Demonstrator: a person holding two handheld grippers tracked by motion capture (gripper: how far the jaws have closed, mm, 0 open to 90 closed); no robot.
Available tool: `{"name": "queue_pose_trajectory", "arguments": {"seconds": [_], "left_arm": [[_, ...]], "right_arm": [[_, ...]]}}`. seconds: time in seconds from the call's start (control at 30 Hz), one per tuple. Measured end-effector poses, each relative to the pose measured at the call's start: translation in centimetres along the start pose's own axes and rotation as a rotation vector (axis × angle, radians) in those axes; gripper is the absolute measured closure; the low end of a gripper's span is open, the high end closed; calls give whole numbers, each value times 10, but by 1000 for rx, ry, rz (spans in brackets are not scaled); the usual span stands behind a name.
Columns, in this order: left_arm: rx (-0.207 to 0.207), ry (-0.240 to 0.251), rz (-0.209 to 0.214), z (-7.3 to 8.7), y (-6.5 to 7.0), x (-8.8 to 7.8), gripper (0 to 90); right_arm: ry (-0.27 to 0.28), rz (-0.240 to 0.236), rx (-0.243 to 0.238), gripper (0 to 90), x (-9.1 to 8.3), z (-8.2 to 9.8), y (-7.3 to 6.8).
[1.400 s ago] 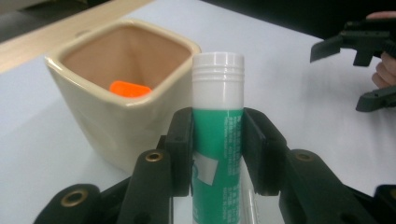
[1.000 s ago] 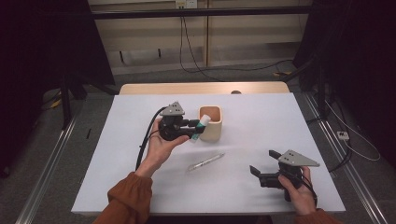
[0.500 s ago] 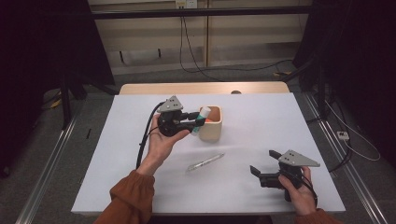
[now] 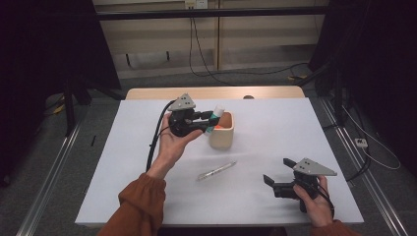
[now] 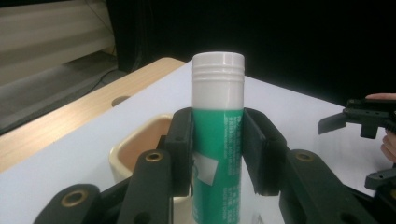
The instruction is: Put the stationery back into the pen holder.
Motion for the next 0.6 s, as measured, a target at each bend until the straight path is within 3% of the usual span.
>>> {"name": "queue_pose_trajectory", "arguments": {"seconds": [0.37, 0.6], "left_arm": [[6, 8, -17, -20, -11, 23, 658], [-5, 11, -42, -22, -19, 31, 658]], "right_arm": [[2, -2, 3, 42, -1, 0, 0], [3, -3, 4, 42, -1, 0, 0]]}}
Point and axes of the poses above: each handheld gripper's, and its own axes: x roughly forward along the jaws, z roughly out of its underside, y roughly to its right, the point moved 2 cm from there along x, roughly forward along the jaws, and after that the axes turned 9 degrees about -z, right-handed, at the moved point
